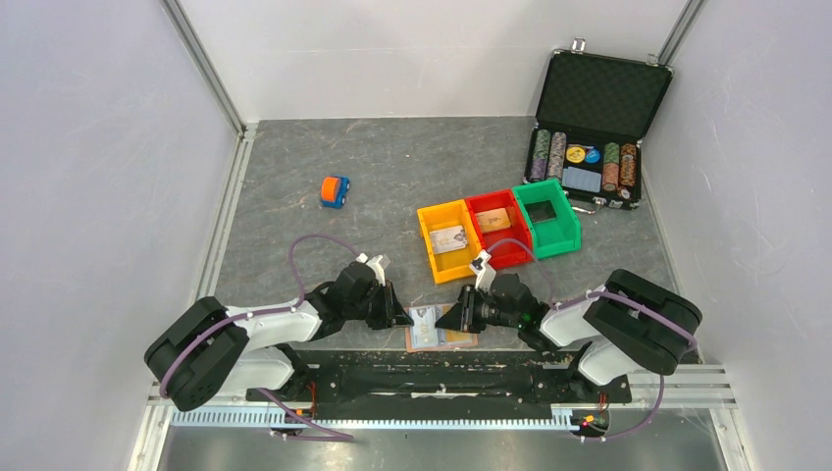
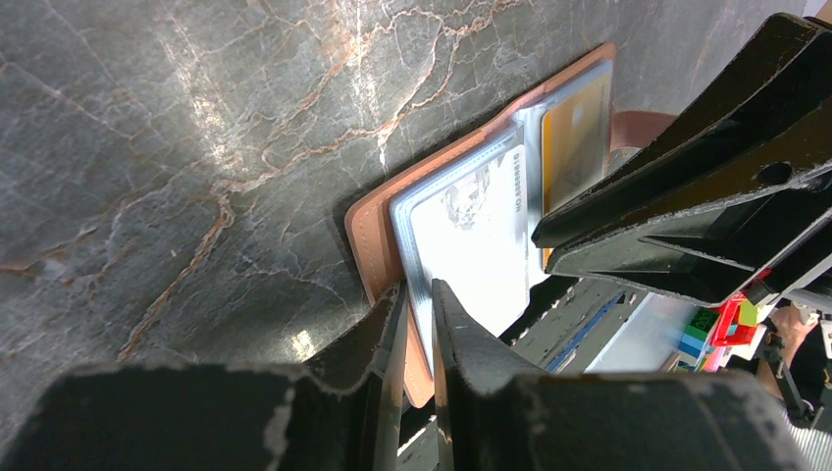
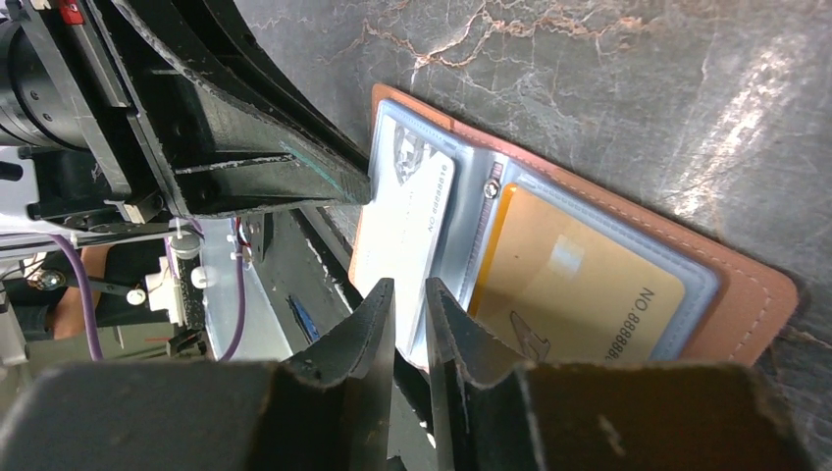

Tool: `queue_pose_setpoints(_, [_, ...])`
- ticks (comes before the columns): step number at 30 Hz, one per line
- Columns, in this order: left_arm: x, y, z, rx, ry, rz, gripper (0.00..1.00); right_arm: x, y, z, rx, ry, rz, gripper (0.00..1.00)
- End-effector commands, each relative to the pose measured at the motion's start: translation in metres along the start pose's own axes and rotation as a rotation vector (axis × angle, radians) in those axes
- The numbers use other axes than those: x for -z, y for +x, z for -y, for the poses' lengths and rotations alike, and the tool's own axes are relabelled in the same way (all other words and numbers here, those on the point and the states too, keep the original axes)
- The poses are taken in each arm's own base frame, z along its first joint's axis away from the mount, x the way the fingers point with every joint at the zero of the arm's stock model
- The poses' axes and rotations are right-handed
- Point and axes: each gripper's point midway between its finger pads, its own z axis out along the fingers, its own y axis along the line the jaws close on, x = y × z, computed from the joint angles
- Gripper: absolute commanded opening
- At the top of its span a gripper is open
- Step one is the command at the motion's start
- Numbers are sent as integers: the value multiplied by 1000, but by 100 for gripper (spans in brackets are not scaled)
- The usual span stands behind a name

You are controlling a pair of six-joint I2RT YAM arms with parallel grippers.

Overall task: Take the credit cards out of the card holder
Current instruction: Remove the credit card from the card holder.

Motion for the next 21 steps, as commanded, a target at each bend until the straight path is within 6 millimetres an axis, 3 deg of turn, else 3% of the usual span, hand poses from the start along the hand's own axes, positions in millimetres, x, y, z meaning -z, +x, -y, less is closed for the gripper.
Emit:
queue_pose_setpoints(1, [1,29,-33,35,-114,-85,23,-4,-7,-21,7,-83,20,20])
queue_pose_setpoints(21, [2,29,-32,38,-108,-82,23,-10,-3,-6,-2,15,2,23])
